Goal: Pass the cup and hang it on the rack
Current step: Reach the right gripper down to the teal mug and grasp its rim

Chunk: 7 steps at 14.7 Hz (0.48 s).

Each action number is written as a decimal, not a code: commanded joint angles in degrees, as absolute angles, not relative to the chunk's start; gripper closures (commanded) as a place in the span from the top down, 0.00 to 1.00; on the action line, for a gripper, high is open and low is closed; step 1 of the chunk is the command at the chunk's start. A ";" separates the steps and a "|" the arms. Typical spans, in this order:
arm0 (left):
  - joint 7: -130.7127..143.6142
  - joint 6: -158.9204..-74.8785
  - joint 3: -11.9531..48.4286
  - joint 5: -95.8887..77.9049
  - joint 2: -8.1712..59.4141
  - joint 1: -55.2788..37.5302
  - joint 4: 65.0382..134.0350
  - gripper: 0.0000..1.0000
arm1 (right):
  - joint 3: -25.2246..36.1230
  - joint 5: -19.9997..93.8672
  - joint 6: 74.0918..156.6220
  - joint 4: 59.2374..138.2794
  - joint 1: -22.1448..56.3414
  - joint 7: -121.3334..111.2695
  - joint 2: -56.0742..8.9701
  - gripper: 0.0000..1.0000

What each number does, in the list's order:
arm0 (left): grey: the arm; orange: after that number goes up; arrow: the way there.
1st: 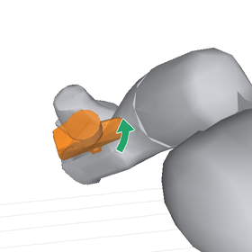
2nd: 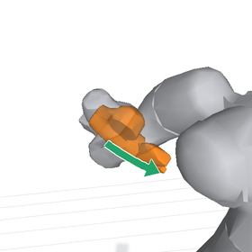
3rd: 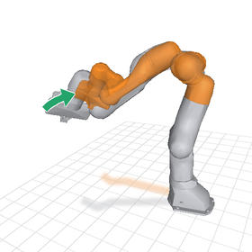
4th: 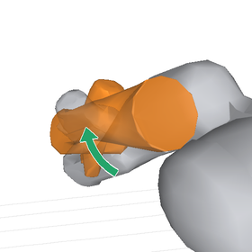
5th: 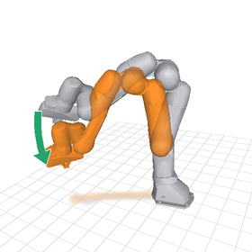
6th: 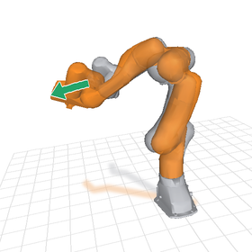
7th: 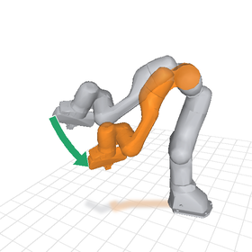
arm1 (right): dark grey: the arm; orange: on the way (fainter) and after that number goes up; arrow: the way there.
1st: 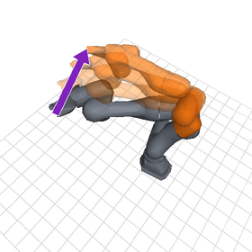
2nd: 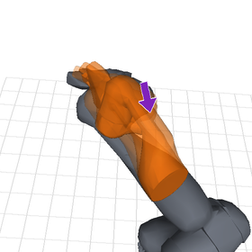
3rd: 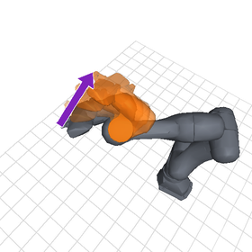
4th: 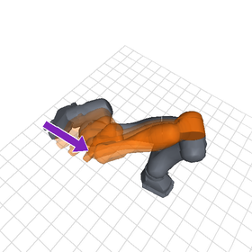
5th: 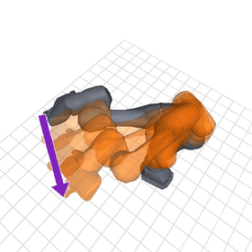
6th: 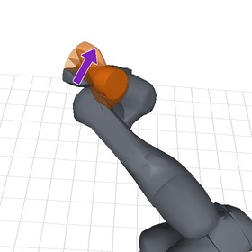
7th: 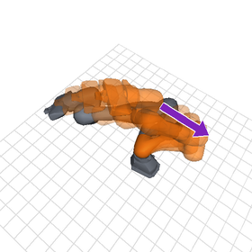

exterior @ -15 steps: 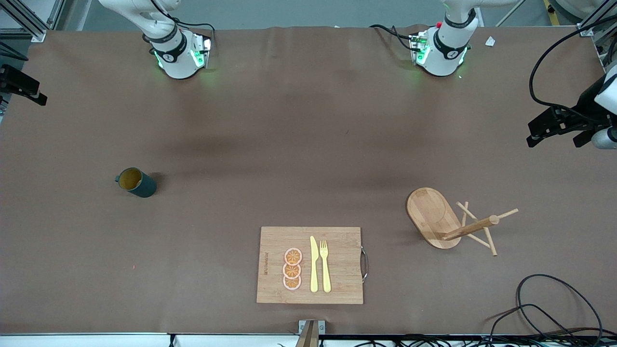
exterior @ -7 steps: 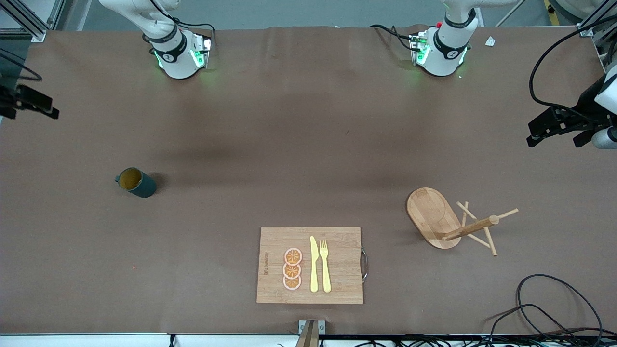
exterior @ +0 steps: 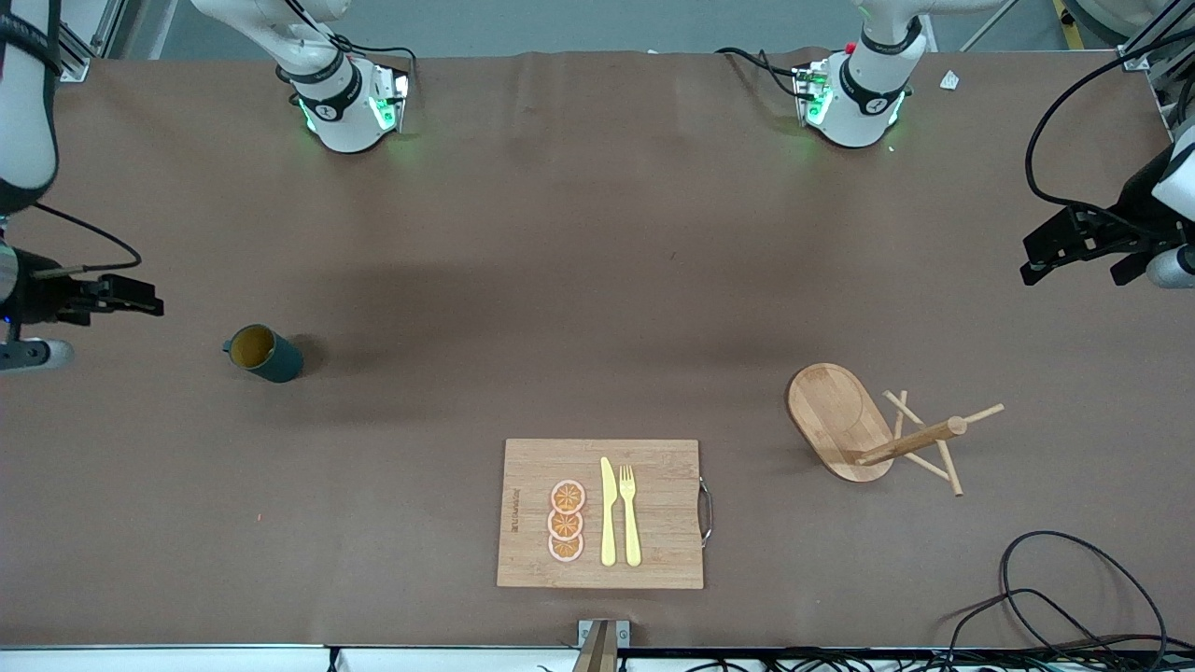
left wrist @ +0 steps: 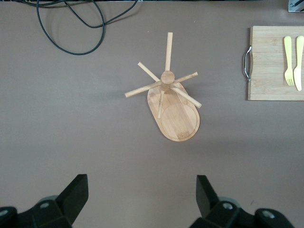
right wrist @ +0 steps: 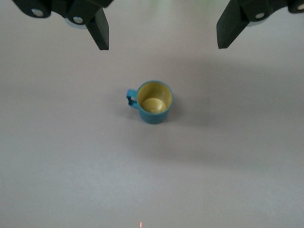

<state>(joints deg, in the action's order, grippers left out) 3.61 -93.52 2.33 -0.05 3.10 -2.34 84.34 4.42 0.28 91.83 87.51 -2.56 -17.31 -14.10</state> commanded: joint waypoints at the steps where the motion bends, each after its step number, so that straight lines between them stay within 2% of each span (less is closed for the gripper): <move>1: 2.72 -93.52 2.20 -0.53 3.60 -2.20 83.23 1.00 | 3.87 0.44 99.11 94.54 -3.34 -23.62 -13.89 1.00; 7: 2.72 -93.52 2.20 -0.62 3.60 -2.20 83.23 1.00 | 3.78 0.70 118.01 109.49 -5.09 -40.57 -14.41 1.00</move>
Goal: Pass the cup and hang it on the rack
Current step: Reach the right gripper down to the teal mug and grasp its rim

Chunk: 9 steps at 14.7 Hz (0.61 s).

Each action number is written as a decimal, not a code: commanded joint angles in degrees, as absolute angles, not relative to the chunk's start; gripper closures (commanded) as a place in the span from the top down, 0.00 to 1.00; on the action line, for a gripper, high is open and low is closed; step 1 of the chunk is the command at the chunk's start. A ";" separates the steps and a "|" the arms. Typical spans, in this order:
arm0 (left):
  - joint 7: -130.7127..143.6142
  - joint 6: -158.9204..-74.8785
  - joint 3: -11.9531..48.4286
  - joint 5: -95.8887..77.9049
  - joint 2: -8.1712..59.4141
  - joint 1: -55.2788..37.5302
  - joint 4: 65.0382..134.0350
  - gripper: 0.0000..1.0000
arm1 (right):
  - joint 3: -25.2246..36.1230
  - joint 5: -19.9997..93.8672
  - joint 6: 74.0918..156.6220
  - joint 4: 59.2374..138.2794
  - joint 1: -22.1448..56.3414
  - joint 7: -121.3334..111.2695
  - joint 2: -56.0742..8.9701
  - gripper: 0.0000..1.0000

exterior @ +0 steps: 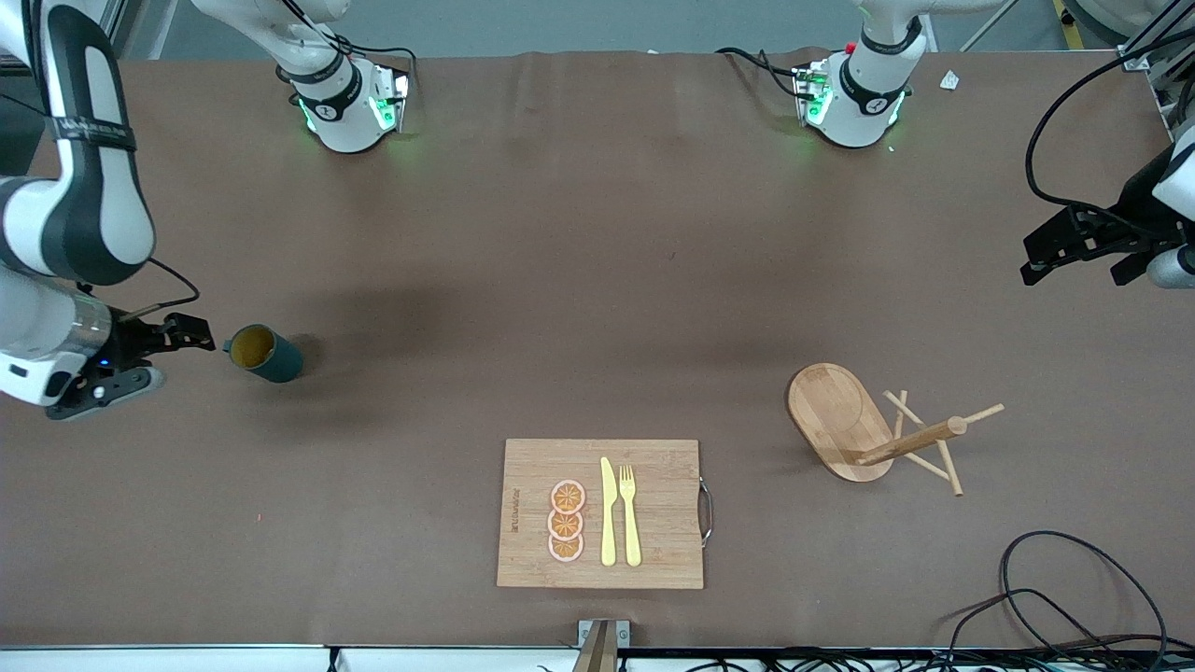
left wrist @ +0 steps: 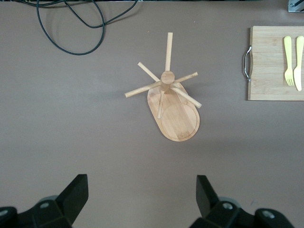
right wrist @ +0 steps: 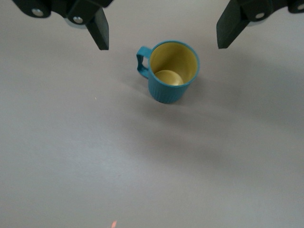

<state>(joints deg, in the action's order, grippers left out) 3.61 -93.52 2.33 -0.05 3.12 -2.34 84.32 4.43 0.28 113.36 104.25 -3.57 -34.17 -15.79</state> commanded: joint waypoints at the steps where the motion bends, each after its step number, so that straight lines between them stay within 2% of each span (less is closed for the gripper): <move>1: 2.72 -93.52 2.20 -0.62 3.60 -2.20 83.23 1.00 | 3.69 0.70 121.08 112.03 -5.71 -43.04 -14.50 1.00; 3: 2.81 -93.52 2.20 -0.62 3.60 -2.20 83.23 1.00 | 3.78 0.70 127.06 115.82 -5.80 -47.87 -15.02 1.00; 7: 2.99 -93.52 2.20 -0.53 3.69 -2.28 83.23 1.00 | 3.69 0.79 134.71 118.38 -7.56 -54.22 -19.07 1.00; 9: 3.25 -93.52 2.20 -0.44 3.69 -2.29 83.23 1.00 | 3.60 0.79 137.54 120.14 -7.47 -54.75 -19.94 0.90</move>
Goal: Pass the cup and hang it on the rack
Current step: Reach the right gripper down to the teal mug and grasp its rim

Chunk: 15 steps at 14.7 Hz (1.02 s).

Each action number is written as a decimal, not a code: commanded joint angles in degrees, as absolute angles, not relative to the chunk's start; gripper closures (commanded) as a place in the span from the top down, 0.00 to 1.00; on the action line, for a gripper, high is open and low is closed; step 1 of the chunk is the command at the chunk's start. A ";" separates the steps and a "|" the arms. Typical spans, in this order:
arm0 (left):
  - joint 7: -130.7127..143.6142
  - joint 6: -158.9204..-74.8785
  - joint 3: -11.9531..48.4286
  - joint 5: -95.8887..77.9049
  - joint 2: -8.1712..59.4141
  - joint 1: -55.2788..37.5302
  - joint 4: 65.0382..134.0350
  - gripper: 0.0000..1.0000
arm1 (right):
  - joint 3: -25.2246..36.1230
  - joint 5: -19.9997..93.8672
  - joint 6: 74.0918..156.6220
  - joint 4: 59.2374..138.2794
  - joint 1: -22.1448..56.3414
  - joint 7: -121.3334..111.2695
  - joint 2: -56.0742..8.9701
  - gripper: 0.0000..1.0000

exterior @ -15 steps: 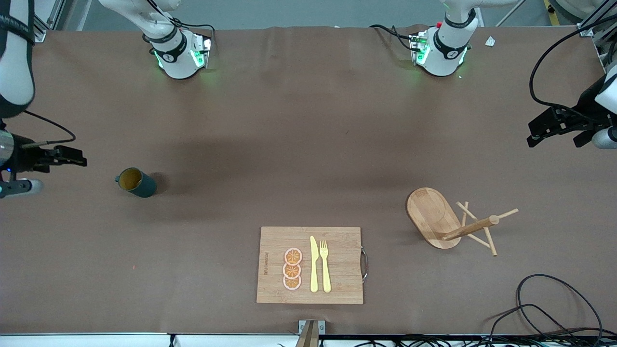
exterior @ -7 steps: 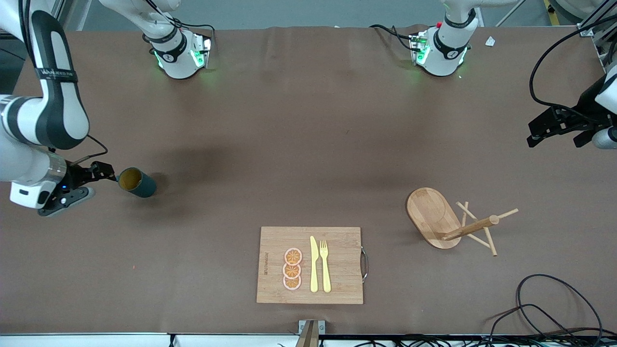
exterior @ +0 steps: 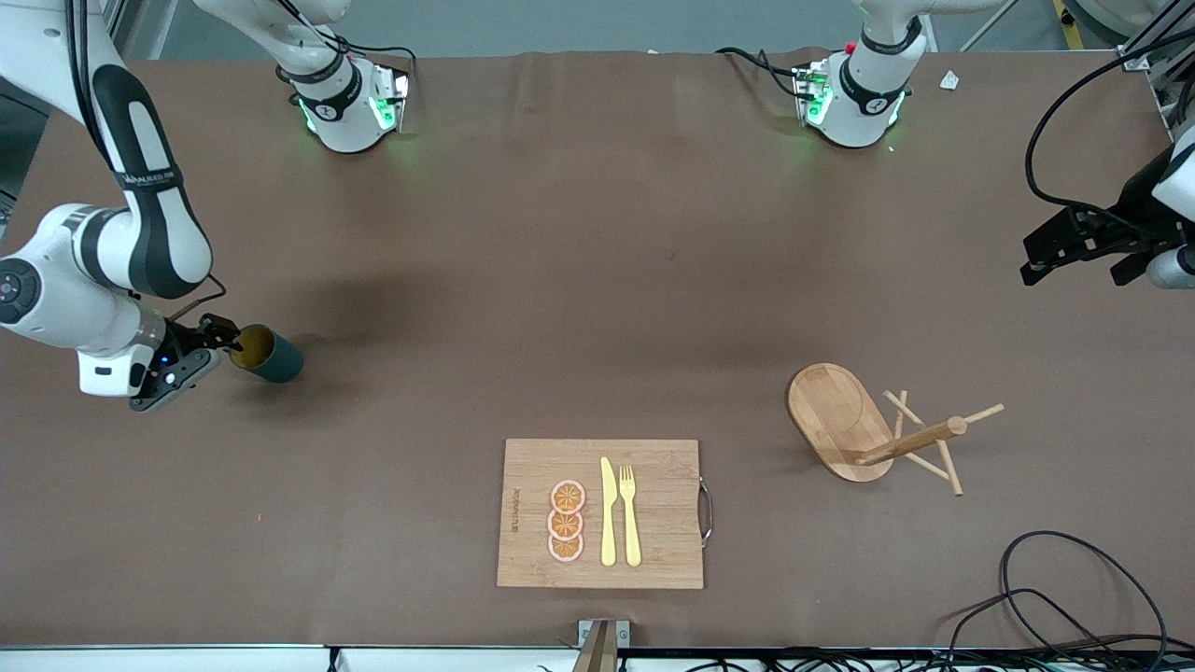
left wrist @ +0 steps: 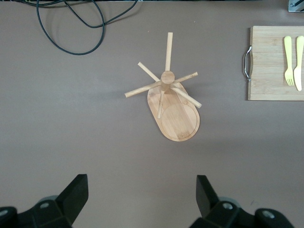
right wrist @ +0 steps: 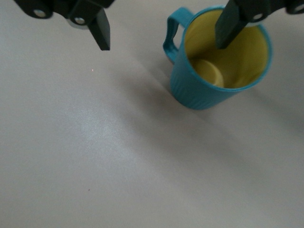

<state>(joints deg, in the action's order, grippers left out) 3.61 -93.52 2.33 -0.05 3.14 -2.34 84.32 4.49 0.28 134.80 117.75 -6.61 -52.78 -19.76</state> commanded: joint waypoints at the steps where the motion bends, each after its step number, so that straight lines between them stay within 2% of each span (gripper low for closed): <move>1: 3.25 -93.52 2.20 -0.53 3.69 -2.29 83.23 1.00 | 3.60 0.79 138.51 120.58 -7.38 -54.93 -20.21 0.78; 2: 2.90 -93.52 2.20 -0.53 3.69 -2.29 83.23 1.00 | 3.60 0.79 139.21 120.93 -7.30 -55.19 -20.48 0.63; 4: 2.81 -93.52 2.20 -0.53 3.69 -2.29 83.23 1.00 | 3.52 0.79 139.39 121.03 -7.12 -55.11 -20.83 0.25; 5: 2.90 -93.52 2.20 -0.53 3.69 -2.37 83.23 1.00 | 3.52 0.88 139.31 121.03 -7.12 -54.93 -20.83 0.02; 10: 2.99 -93.52 2.20 -0.53 3.78 -2.37 83.23 1.00 | 3.43 1.14 137.04 120.85 -6.25 -54.05 -20.31 0.00; 15: 3.34 -93.52 2.20 -0.44 3.78 -2.37 83.23 1.00 | 3.43 1.14 129.12 120.76 2.26 -36.35 -14.43 0.00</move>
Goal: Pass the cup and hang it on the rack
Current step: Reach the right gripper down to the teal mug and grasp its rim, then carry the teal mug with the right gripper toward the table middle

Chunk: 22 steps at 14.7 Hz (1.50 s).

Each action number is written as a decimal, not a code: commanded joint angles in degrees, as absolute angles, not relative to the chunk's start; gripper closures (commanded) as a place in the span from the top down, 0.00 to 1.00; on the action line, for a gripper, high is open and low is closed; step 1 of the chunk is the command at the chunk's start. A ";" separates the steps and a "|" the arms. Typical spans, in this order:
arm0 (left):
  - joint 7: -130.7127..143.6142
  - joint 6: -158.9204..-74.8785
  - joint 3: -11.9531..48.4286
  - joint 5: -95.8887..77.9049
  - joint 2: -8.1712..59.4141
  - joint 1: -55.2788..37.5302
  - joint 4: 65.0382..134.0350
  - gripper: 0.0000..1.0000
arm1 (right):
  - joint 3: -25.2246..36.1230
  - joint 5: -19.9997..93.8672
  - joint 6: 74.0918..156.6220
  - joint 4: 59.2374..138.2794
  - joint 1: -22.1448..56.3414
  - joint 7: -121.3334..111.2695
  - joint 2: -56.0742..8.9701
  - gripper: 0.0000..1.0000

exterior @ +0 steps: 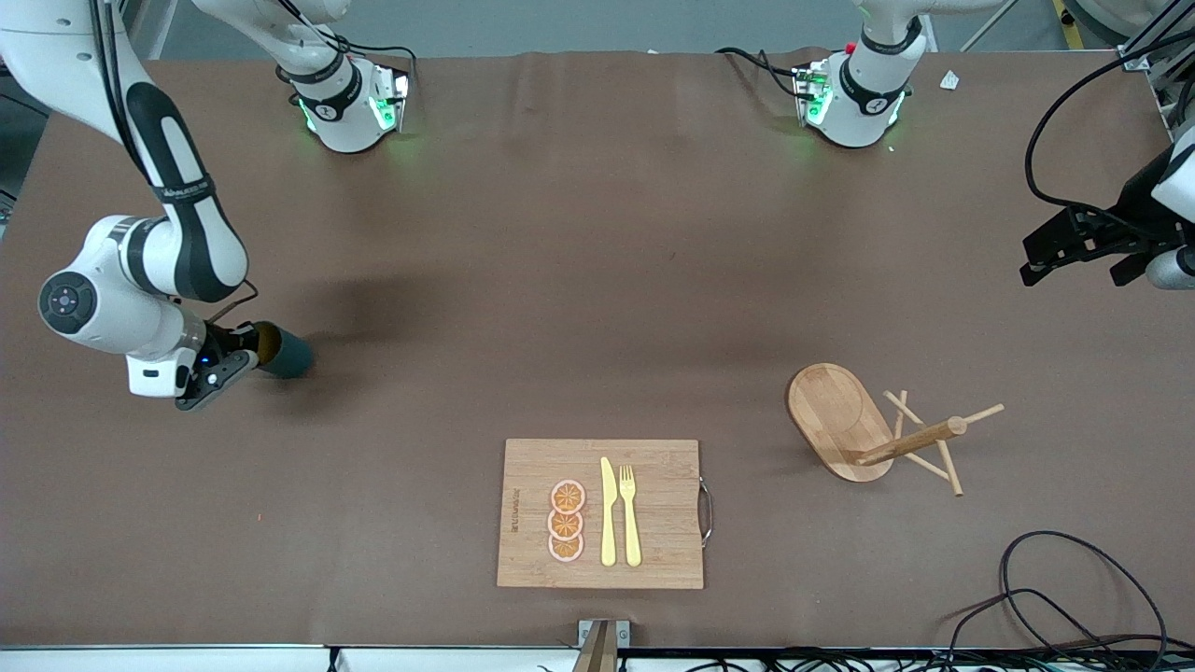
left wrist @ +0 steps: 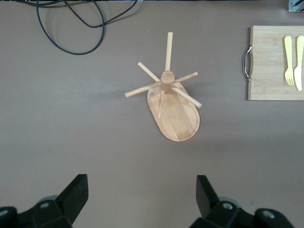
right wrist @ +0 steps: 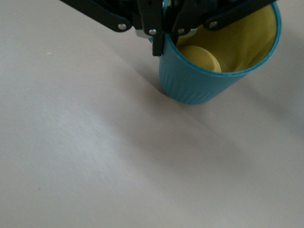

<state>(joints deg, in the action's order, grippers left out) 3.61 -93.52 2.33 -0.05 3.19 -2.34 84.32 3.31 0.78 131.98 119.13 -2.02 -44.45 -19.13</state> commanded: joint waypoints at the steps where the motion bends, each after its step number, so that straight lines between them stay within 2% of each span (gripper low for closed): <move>1: 3.34 -93.52 2.20 -0.44 3.78 -2.37 83.23 1.00 | 3.43 1.14 127.72 120.76 4.98 -30.64 -13.46 0.00; 5: 3.34 -93.52 2.20 -0.44 3.78 -2.37 83.23 1.00 | 3.34 1.14 126.56 120.15 17.90 -8.48 -12.04 0.00; 9: 3.08 -93.52 2.20 -0.44 3.78 -2.37 83.23 1.00 | 3.43 4.37 126.74 115.33 29.85 12.00 -13.79 0.00; 12: 2.81 -93.52 2.20 -0.53 3.78 -2.29 83.23 1.00 | 3.43 10.18 126.83 107.61 36.45 15.02 -20.28 0.00; 16: 2.81 -93.52 2.20 -0.44 3.78 -2.29 83.23 1.00 | 3.52 9.93 126.74 96.70 42.61 29.33 -29.25 0.00; 22: 2.81 -93.52 2.20 -0.62 3.78 -2.29 83.23 1.00 | 3.69 9.23 126.74 89.74 46.58 42.17 -36.38 0.00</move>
<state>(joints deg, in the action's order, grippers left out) 3.61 -93.52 2.34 -0.05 3.22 -2.34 84.31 2.84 8.99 127.58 92.80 45.27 38.31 -34.14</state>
